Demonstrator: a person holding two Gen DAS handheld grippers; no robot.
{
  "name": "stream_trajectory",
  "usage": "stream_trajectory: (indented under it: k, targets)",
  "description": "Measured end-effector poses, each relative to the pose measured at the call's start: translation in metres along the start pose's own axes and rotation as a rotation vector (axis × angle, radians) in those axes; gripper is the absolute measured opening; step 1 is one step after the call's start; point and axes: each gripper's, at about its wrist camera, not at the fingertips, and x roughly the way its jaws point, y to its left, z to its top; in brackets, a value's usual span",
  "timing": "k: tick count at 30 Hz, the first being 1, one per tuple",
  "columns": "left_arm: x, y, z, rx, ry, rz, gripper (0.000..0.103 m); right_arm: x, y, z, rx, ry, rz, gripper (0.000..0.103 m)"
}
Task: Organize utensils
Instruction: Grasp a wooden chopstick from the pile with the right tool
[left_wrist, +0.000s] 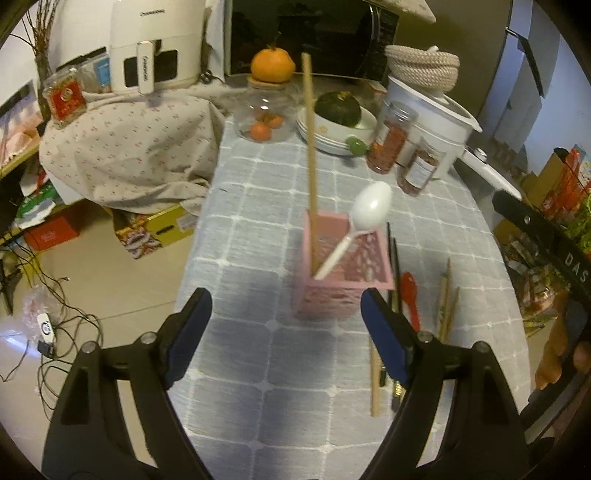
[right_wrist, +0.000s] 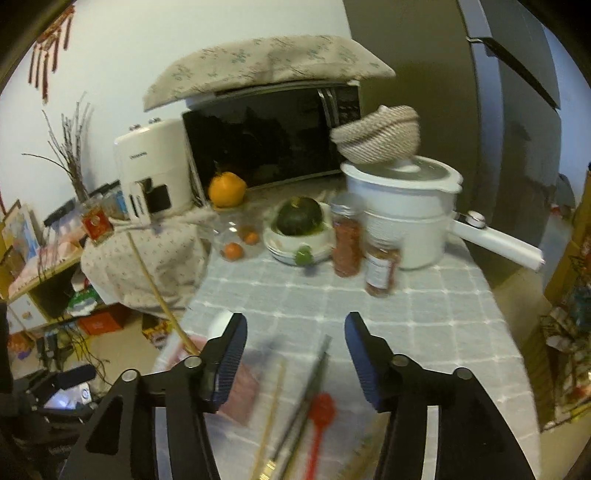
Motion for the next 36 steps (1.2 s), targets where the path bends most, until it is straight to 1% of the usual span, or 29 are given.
stream_trajectory:
  k: [4,8,9,11,15,16,18,19,21,24,29,31,33,35,36]
  targets:
    - [0.003,-0.008,-0.005,0.003,0.011,-0.007,0.084,-0.003,-0.024,-0.011,0.0,0.057,-0.046,0.065]
    - [0.01,-0.014,-0.01,0.015,0.055,-0.028,0.084,0.003,-0.044,-0.029,0.035,0.143,-0.06,0.07]
    - [0.012,-0.016,-0.011,0.021,0.072,-0.034,0.084,0.006,-0.048,-0.034,0.043,0.165,-0.066,0.07]
    - [0.016,-0.019,-0.013,0.037,0.084,-0.027,0.084,0.015,-0.055,-0.042,0.048,0.241,-0.089,0.07]
    - [0.028,-0.025,-0.017,0.068,0.119,-0.017,0.084,0.025,-0.066,-0.051,0.044,0.331,-0.107,0.071]
    - [0.031,-0.027,-0.018,0.073,0.129,-0.017,0.084,0.03,-0.07,-0.053,0.047,0.367,-0.112,0.071]
    - [0.037,-0.032,-0.021,0.082,0.155,-0.022,0.084,0.037,-0.077,-0.056,0.07,0.405,-0.11,0.072]
    - [0.04,-0.035,-0.022,0.087,0.168,-0.027,0.084,0.043,-0.083,-0.058,0.092,0.438,-0.104,0.072]
    - [0.045,-0.04,-0.024,0.1,0.192,-0.035,0.084,0.05,-0.091,-0.061,0.121,0.475,-0.102,0.072]
    - [0.049,-0.048,-0.026,0.118,0.212,-0.044,0.084,0.066,-0.106,-0.068,0.16,0.537,-0.123,0.072]
    - [0.054,-0.053,-0.026,0.124,0.235,-0.057,0.084,0.087,-0.121,-0.079,0.203,0.601,-0.144,0.072]
    - [0.055,-0.054,-0.026,0.122,0.242,-0.063,0.084,0.096,-0.123,-0.084,0.21,0.624,-0.153,0.07]
    - [0.054,-0.054,-0.026,0.121,0.244,-0.067,0.084,0.102,-0.122,-0.087,0.204,0.64,-0.164,0.063]
    - [0.054,-0.054,-0.027,0.125,0.245,-0.069,0.084,0.109,-0.119,-0.091,0.199,0.659,-0.16,0.059]
    - [0.054,-0.055,-0.027,0.127,0.245,-0.069,0.084,0.112,-0.116,-0.092,0.179,0.664,-0.176,0.058]
